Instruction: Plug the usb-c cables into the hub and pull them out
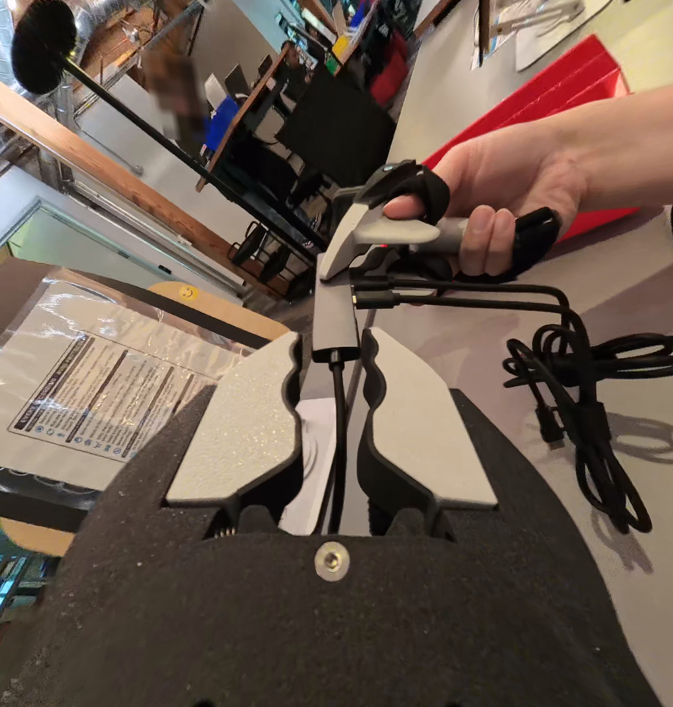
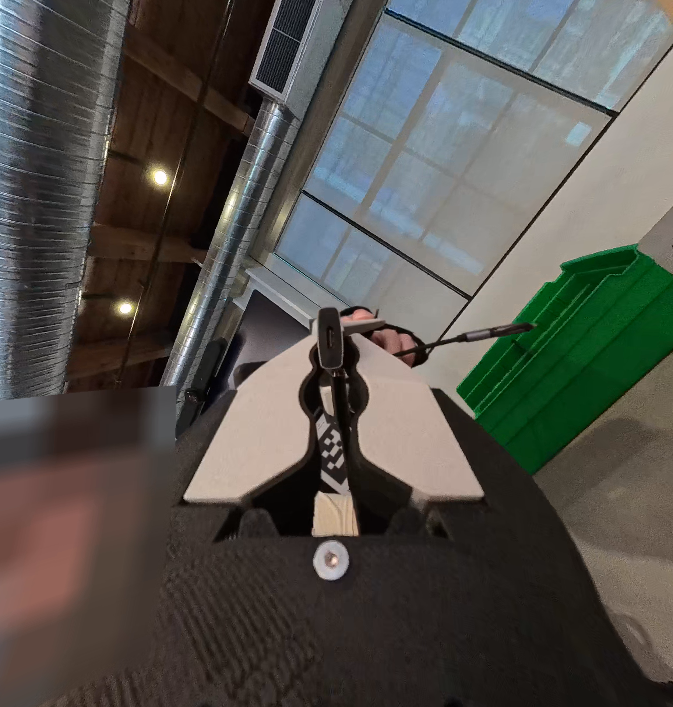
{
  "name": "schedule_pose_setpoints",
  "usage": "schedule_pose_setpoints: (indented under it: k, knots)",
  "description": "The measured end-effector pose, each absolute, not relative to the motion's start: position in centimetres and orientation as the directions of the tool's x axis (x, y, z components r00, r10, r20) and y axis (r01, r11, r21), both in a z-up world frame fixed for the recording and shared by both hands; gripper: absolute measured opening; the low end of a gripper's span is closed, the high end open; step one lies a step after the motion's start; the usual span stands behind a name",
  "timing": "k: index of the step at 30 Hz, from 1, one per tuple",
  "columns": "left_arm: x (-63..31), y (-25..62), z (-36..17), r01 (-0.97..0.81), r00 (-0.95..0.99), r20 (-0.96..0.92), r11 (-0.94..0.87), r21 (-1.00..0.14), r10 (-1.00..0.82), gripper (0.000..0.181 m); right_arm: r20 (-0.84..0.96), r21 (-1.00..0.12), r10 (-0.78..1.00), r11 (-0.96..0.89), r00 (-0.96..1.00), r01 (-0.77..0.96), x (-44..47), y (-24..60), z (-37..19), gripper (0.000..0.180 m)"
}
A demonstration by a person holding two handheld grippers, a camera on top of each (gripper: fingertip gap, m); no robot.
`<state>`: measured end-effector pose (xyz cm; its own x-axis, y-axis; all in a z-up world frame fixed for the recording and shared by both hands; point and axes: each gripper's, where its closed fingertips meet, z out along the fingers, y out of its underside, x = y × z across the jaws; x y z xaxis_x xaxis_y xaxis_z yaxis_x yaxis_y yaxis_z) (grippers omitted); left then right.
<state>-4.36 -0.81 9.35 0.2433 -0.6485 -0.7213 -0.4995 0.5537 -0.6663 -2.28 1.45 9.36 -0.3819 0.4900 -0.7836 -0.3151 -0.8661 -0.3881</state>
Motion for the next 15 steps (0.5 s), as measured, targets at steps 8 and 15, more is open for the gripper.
schedule_pose_setpoints:
  k: [8,15]
  knots:
    - [-3.2,0.2,7.5,-0.55,0.251,-0.682,0.478,-0.685,-0.687,0.023,-0.772,-0.361,0.454,-0.889,-0.444,-0.282,-2.7,1.1,9.2,0.01]
    - [-2.5,-0.5,8.1,-0.451,0.25,-0.631,0.488,-0.747,-0.735,0.026,-0.756,-0.348,0.44,-0.897,-0.485,-0.272,-2.4,1.0,9.5,0.01]
